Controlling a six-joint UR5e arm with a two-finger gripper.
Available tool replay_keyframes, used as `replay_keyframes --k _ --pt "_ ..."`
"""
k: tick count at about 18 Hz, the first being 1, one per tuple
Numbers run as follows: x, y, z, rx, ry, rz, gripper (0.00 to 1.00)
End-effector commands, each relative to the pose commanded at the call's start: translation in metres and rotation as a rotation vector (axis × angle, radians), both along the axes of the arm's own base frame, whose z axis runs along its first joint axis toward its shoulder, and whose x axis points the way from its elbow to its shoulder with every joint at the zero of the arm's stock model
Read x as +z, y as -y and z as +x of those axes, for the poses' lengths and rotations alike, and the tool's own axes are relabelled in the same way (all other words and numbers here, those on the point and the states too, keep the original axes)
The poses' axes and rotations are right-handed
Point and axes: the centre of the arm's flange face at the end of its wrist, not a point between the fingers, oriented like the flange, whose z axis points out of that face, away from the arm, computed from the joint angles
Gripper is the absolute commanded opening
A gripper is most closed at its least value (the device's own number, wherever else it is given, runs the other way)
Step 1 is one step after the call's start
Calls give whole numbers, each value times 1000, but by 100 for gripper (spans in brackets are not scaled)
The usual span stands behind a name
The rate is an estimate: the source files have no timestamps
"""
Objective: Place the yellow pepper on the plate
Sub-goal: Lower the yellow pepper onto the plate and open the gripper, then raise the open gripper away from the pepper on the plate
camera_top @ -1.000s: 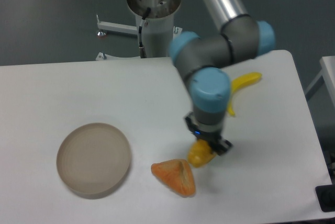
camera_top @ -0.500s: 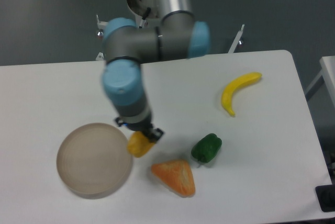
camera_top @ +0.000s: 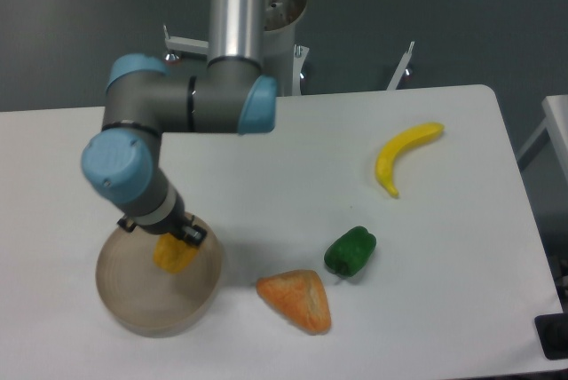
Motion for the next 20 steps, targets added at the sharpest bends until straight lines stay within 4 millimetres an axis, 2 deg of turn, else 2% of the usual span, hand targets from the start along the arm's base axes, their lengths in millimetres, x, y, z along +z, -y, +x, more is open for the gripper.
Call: replay_keyframes --k 3,11,12,13,15,16,20 --pt "-4 -1 8 -11 3 -6 40" --pt "-20 -3 14 -18 8 -27 40" --pt "-18 -3 14 -19 8 -25 44" --pt "-17 -3 14 -19 8 -24 54" --pt "-13 -2 13 -21 4 -17 92" --pt "-8 -2 14 -23 5 -12 100" --pt "6 0 11 -29 2 8 100"
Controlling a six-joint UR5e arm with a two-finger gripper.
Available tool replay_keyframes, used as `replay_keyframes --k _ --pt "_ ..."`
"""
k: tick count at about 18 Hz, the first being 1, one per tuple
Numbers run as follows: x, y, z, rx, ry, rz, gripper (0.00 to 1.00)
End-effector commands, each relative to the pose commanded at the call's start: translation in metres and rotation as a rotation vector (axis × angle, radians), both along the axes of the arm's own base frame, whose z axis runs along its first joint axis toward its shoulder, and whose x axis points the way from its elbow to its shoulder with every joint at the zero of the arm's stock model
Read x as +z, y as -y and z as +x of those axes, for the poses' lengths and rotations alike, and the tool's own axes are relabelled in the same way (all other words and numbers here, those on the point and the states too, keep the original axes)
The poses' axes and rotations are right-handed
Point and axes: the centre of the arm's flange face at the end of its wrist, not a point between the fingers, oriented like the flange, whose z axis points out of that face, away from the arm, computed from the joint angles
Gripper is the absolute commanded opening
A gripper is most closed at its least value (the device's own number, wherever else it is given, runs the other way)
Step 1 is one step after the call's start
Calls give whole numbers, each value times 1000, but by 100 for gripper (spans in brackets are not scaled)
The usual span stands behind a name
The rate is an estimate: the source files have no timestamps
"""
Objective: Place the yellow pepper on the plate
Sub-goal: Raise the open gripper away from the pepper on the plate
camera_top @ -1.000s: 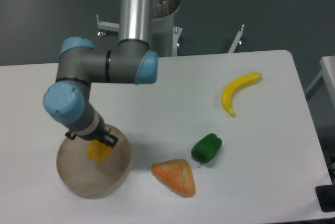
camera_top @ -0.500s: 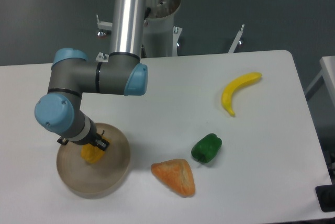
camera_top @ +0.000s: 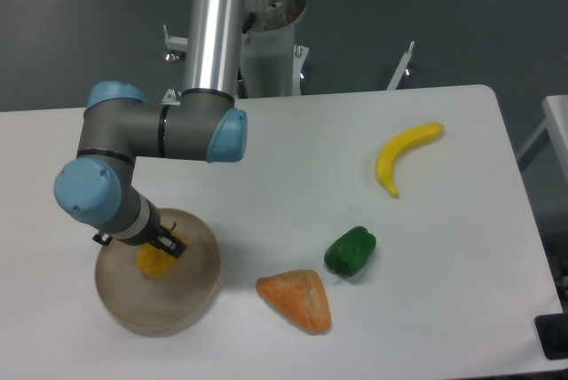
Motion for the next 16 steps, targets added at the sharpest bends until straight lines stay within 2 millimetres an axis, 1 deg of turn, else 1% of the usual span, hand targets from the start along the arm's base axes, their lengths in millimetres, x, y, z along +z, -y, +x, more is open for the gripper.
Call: replay_keyframes --k 1,4,7,10,11,14,16 --pt "5 1 -4 5 -1 7 100" --pt "20 5 -39 15 -10 24 100" --pt "37 14 -100 8 -8 41 100" --pt "58 20 -146 -45 -14 78 100" --pt "63 24 -165 -48 -17 86 100" --pt "64 31 -208 -85 -37 124 100" --pt "67 35 -231 -69 -53 145 100"
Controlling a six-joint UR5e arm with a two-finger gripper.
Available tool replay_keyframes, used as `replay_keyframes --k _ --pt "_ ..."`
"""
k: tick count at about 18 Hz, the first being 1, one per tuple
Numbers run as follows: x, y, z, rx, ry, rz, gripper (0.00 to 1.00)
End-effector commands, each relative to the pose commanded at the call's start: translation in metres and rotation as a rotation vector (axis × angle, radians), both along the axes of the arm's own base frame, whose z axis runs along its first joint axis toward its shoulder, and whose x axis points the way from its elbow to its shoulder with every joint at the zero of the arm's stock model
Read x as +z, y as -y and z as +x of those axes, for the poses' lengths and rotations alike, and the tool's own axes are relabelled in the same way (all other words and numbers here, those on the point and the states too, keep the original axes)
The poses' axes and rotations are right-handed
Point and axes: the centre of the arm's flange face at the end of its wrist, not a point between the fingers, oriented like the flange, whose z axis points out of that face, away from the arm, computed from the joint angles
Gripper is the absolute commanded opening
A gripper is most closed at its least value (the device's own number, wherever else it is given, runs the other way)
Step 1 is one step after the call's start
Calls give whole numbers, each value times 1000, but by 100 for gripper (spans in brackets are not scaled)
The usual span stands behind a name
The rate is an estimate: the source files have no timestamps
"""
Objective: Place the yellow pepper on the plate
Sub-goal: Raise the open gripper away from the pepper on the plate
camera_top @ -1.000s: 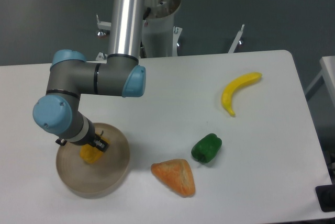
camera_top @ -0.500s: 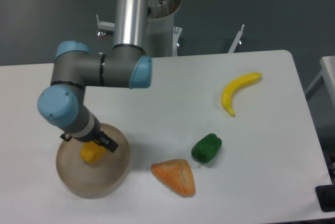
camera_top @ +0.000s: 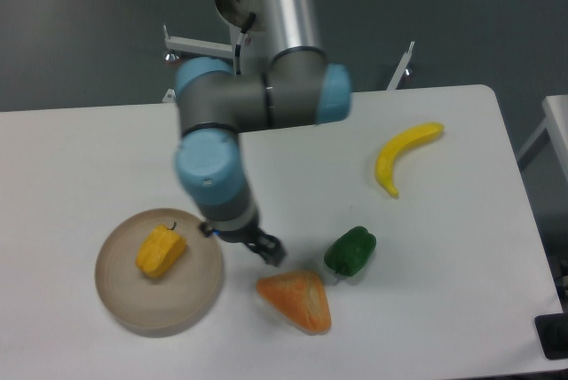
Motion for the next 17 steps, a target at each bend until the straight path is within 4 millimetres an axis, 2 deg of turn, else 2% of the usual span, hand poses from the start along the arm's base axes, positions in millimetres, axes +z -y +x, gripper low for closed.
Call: replay_keyframes --k 3,7,10,17 --pt "3 16 -45 19 -8 10 100" --pt "1 29 -69 -14 -6 -5 100" --pt "0 35 -82 -14 -8 -2 100" --pt "2 35 -84 -29 -13 2 100"
